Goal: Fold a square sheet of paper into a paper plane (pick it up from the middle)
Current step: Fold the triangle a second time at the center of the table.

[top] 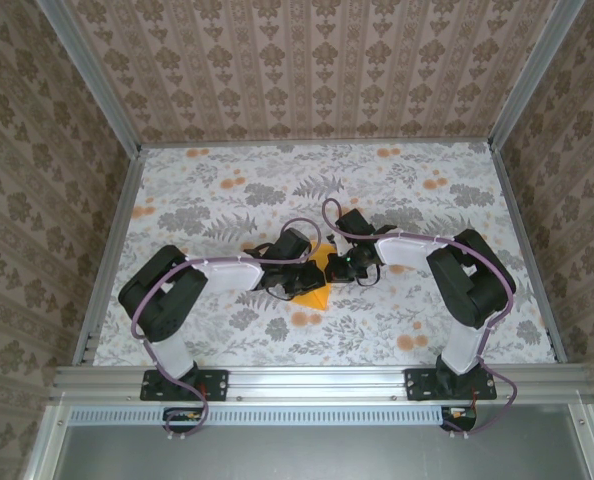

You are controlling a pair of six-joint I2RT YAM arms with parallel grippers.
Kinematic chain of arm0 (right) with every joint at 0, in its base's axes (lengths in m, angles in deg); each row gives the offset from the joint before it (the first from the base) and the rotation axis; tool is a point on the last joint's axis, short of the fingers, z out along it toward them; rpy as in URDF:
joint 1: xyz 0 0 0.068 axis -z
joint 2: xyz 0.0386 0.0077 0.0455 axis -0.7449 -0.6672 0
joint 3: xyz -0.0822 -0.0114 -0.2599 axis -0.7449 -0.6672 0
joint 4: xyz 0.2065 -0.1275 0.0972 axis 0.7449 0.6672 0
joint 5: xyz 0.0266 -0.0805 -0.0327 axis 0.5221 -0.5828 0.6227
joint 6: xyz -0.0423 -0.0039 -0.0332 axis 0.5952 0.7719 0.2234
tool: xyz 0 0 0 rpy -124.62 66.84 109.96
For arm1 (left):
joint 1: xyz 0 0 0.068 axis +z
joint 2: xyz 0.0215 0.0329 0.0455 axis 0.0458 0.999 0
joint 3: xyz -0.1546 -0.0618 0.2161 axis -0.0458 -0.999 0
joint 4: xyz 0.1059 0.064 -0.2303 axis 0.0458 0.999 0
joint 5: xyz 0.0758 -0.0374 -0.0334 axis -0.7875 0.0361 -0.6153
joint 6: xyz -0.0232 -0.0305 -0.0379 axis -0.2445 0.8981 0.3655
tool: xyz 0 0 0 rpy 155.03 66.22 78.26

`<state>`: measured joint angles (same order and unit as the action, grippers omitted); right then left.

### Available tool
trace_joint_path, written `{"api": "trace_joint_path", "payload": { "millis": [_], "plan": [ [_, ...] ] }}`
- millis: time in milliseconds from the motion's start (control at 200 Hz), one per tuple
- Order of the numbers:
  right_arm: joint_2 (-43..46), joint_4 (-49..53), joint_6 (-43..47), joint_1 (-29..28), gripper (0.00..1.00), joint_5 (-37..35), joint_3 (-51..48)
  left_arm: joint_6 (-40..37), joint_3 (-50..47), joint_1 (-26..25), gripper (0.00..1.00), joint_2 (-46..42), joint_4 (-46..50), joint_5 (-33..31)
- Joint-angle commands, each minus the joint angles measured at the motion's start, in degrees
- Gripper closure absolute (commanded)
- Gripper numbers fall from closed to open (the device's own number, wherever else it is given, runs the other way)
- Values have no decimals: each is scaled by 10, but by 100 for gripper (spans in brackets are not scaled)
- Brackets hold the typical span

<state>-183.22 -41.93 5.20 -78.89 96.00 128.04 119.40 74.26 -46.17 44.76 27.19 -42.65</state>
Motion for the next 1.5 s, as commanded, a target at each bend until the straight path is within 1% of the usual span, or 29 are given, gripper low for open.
{"api": "trace_joint_path", "payload": {
  "millis": [0,680,945,1070,1205,1290,1360,1495],
  "plan": [
    [-13,20,-6,5,100,-23,12,2,1,-4,84,14,7,4],
    [-17,22,-6,7,100,-23,11,1,7,-4,85,23,28,0],
    [-13,26,-11,6,100,-21,14,13,6,-7,86,28,45,-7],
    [11,30,-21,7,93,-24,12,15,8,-8,87,30,60,-13],
    [48,33,-31,9,80,-49,2,19,8,-10,87,29,76,-23],
    [62,32,-30,10,76,-55,-3,22,7,-11,88,29,76,-25],
    [60,29,-27,10,77,-37,-4,22,7,-12,87,29,76,-29],
    [46,14,-29,9,88,13,-8,22,7,-13,88,29,76,-30]
  ]
}}
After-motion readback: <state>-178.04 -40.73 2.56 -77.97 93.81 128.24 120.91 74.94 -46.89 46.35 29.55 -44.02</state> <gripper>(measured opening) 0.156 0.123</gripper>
